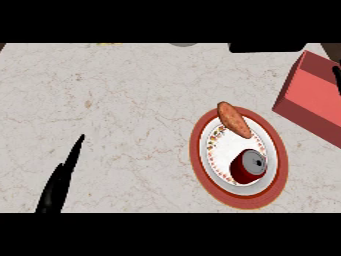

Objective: Pick the can from the plate and place it in the cardboard box

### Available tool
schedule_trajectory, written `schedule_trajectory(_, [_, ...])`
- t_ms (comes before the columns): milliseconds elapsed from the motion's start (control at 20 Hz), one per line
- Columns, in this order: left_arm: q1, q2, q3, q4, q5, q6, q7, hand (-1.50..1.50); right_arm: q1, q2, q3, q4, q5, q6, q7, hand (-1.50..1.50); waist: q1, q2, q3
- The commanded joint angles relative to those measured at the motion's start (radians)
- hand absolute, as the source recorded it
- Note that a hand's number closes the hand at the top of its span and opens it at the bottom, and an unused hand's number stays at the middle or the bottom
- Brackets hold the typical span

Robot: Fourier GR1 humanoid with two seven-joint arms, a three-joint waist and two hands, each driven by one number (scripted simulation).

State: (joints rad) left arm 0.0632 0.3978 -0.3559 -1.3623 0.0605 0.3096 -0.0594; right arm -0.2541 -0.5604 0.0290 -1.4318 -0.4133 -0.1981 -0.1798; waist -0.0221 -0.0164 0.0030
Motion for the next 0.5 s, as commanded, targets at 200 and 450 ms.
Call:
schedule_trajectory(200, [-0.073,0.139,0.081,-0.239,0.009,-0.072,-0.049,0.0,0.017,-0.159,-0.067,-0.288,0.089,-0.164,0.19,-1.5,-0.085,-0.019,-0.012])
schedule_trajectory(450, [-0.144,0.153,0.091,-0.281,0.076,-0.164,-0.026,0.0,0.217,-0.336,-0.03,-0.417,0.257,-0.203,0.377,-1.5,-0.087,-0.007,-0.008])
